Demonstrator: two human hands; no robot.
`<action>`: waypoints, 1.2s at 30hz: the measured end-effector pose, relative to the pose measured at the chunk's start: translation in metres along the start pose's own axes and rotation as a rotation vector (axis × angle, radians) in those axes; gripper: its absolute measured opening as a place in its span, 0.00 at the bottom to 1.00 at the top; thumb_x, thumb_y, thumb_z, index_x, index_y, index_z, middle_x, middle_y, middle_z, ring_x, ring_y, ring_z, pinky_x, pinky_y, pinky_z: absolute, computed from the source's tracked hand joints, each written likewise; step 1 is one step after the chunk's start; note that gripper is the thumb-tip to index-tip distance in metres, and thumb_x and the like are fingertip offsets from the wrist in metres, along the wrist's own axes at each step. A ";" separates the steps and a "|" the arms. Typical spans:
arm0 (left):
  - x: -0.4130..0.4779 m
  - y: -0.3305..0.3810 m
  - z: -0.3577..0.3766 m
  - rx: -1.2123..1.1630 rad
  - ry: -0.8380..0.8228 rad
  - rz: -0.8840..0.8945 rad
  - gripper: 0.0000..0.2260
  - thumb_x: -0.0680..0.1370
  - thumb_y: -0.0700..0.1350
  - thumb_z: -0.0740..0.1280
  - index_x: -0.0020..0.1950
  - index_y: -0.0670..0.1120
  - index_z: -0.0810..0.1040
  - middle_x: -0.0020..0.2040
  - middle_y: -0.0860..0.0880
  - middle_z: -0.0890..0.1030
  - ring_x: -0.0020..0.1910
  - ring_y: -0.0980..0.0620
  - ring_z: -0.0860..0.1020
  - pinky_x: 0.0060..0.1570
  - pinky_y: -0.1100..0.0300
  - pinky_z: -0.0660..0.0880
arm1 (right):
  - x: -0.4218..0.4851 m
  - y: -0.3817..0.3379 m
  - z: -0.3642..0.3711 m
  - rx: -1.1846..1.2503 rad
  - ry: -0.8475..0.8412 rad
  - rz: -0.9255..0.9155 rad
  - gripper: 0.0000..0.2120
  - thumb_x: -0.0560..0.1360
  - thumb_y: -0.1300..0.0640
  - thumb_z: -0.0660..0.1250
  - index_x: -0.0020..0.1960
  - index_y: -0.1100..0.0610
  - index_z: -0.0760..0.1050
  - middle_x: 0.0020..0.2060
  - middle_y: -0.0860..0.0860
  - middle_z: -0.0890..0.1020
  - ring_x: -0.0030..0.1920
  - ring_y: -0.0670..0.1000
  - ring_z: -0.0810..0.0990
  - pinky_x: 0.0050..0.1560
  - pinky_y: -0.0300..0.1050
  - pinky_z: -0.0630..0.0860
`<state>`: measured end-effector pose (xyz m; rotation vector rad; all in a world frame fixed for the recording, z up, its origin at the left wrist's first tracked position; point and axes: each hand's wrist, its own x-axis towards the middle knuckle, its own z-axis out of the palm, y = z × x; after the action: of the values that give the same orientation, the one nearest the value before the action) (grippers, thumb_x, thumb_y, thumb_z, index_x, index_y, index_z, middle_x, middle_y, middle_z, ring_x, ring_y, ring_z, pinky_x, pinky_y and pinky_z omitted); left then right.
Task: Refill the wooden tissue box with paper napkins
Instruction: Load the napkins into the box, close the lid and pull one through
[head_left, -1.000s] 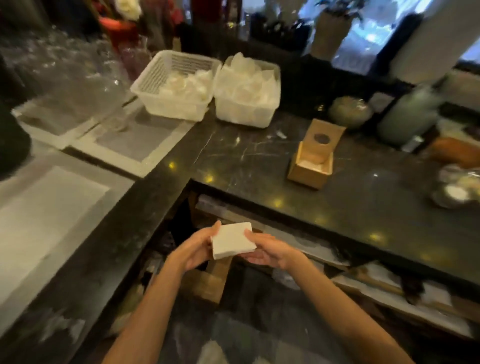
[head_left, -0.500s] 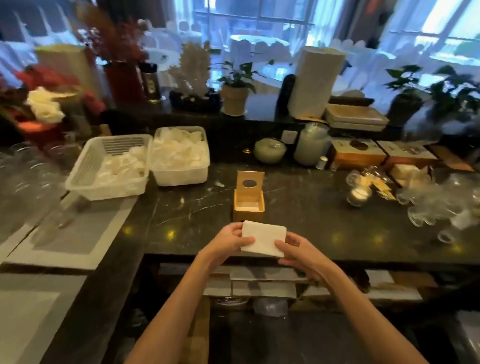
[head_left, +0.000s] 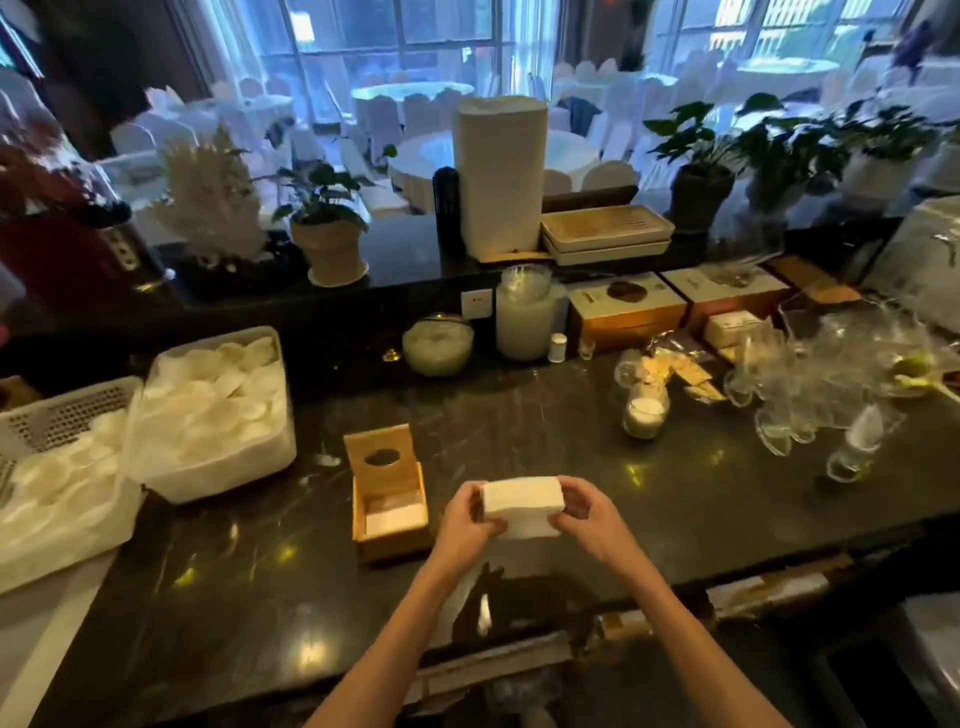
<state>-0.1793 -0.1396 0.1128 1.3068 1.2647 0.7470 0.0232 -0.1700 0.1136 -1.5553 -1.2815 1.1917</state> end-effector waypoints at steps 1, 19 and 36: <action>0.014 0.000 0.004 0.012 0.024 -0.008 0.19 0.74 0.32 0.70 0.63 0.44 0.72 0.59 0.47 0.79 0.62 0.50 0.77 0.58 0.56 0.78 | 0.015 0.003 -0.003 -0.008 0.007 -0.004 0.21 0.74 0.68 0.69 0.56 0.45 0.74 0.55 0.45 0.80 0.59 0.45 0.79 0.55 0.39 0.78; 0.151 -0.042 0.042 0.061 0.143 -0.100 0.18 0.77 0.37 0.69 0.64 0.46 0.69 0.61 0.49 0.75 0.62 0.55 0.75 0.49 0.70 0.75 | 0.164 0.057 -0.015 -0.061 -0.052 0.079 0.12 0.77 0.64 0.67 0.59 0.54 0.73 0.53 0.46 0.80 0.57 0.43 0.79 0.45 0.31 0.77; 0.156 -0.093 0.062 0.096 0.120 -0.141 0.20 0.77 0.39 0.69 0.62 0.53 0.63 0.62 0.49 0.69 0.62 0.55 0.72 0.54 0.66 0.76 | 0.181 0.126 -0.007 -0.034 -0.261 0.218 0.31 0.74 0.64 0.71 0.73 0.51 0.64 0.67 0.47 0.73 0.69 0.46 0.70 0.65 0.39 0.70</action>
<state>-0.1077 -0.0268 -0.0257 1.2495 1.4889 0.6797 0.0712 -0.0155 -0.0365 -1.6363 -1.3256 1.5603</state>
